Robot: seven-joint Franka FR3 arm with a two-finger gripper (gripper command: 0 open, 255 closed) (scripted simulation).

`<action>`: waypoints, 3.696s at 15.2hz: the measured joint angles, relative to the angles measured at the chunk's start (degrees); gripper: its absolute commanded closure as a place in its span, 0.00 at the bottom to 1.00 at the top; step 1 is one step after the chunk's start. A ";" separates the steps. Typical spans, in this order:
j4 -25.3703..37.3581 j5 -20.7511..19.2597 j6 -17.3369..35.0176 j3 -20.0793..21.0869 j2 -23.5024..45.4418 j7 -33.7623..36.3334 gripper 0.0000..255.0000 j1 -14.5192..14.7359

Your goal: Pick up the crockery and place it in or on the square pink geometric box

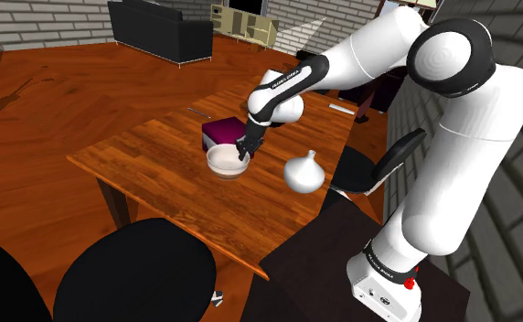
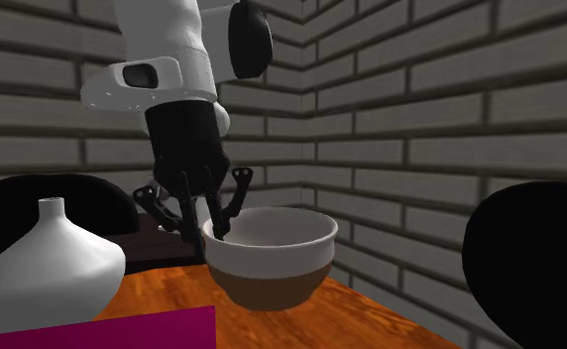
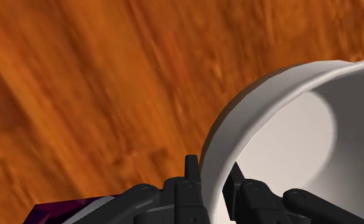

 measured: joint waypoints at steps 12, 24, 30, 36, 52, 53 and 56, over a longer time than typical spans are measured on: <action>2.07 -3.06 -8.13 -0.84 -6.31 3.21 1.00 0.19; 7.94 -4.85 -16.43 -1.67 -8.71 4.47 1.00 -0.48; 21.90 -3.89 -21.98 -3.76 0.77 -0.13 1.00 -3.74; 40.21 -2.86 -29.39 -4.81 12.54 -3.16 1.00 -7.41; 64.65 -1.45 -35.81 -4.69 31.36 -5.88 1.00 -12.52; 63.58 -1.39 -34.98 -4.69 31.14 -6.10 1.00 -12.46; 62.69 -1.20 -33.28 -4.58 31.99 -6.47 1.00 -12.42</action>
